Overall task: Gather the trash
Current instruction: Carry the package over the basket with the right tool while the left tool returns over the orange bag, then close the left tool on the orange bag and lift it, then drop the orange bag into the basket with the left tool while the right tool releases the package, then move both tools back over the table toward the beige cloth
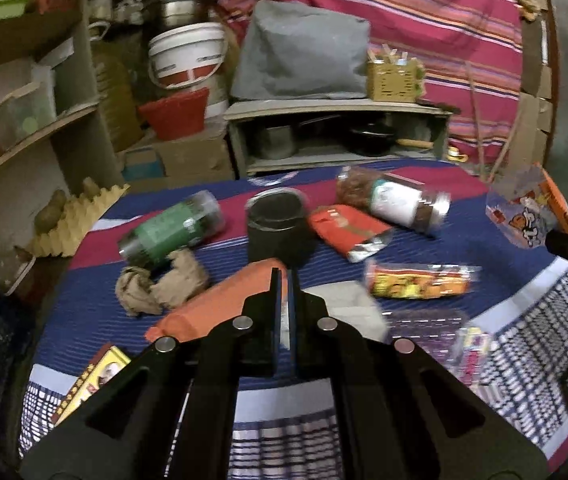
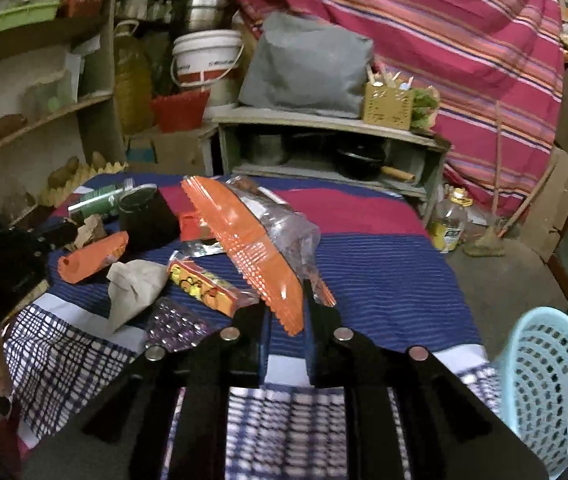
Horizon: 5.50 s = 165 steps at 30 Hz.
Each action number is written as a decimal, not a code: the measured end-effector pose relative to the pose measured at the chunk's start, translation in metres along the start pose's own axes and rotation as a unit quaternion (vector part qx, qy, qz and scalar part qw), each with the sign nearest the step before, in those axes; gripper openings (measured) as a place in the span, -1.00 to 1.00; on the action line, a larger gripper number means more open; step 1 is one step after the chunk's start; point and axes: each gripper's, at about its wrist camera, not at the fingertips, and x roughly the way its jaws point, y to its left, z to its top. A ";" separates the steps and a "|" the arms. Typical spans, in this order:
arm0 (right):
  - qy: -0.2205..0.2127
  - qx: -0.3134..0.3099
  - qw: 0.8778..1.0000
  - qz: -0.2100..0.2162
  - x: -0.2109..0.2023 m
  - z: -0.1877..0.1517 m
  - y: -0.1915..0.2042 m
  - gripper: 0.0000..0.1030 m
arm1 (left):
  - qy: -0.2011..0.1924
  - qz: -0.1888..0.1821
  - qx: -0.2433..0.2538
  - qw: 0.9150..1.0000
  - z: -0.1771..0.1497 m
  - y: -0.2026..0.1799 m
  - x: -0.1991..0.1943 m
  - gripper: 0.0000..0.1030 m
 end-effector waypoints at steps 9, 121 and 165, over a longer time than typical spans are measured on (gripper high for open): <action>-0.001 0.027 0.999 -0.041 -0.044 -0.035 -0.064 -0.73 | -0.010 -0.067 0.042 0.997 0.006 -0.076 -0.021 -0.97; -0.004 0.177 0.969 -0.174 -0.116 -0.106 -0.308 -0.73 | -0.034 -0.320 0.163 0.933 0.076 -0.406 -0.077 -0.85; 0.034 0.181 0.967 -0.177 -0.056 -0.103 -0.270 0.37 | -0.048 -0.057 0.130 0.989 0.035 -0.199 -0.046 0.89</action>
